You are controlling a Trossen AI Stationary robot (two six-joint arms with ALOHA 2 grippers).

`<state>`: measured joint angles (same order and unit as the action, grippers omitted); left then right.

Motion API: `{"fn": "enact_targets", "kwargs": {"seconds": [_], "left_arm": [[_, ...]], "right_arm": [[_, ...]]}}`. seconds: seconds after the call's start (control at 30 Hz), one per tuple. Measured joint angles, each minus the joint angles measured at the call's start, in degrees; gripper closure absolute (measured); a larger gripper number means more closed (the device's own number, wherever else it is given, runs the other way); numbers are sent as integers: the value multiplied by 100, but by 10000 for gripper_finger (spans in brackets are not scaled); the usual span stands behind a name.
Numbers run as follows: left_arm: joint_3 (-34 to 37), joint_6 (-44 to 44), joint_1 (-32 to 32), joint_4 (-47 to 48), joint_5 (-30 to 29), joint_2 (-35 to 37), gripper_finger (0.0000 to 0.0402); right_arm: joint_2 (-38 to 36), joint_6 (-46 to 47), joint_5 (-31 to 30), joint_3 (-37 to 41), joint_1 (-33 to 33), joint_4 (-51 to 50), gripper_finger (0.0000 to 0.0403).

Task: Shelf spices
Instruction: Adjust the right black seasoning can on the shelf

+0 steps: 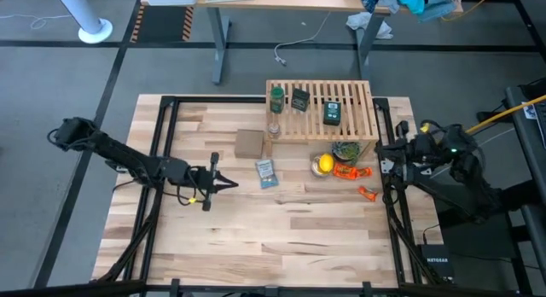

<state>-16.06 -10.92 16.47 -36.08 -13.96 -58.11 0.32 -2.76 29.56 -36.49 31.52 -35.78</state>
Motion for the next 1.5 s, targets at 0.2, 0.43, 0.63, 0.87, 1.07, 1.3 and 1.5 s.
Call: {"fn": "enact_targets", "kwargs": {"seconds": [0.2, 0.43, 0.63, 0.87, 1.07, 1.3, 1.5], "left_arm": [[-2, 42, -699, -38, 634, -2, 402], [-2, 514, -1248, -70, 915, -2, 402], [-6, 1659, -1534, -159, 888, -119, 402], [-12, 1208, -1583, -593, 886, -543, 401], [-11, 1176, -1583, -675, 874, -752, 402], [-11, 1196, -1574, -661, 874, -778, 402], [-11, 1196, -1572, -660, 877, -778, 402]], "right_arm": [[171, 255, 48, 548, 1, 859, 400], [664, 98, -1146, 780, 1, 1050, 400], [1510, 258, -1102, 1098, -1, 1799, 400], [2446, 95, -1496, 1112, -4, 3029, 400], [3088, 83, -1589, 1110, -4, 3365, 400], [3676, -206, -1880, 1110, -6, 3296, 400], [3707, -360, -2133, 1110, -6, 3359, 400]]}}
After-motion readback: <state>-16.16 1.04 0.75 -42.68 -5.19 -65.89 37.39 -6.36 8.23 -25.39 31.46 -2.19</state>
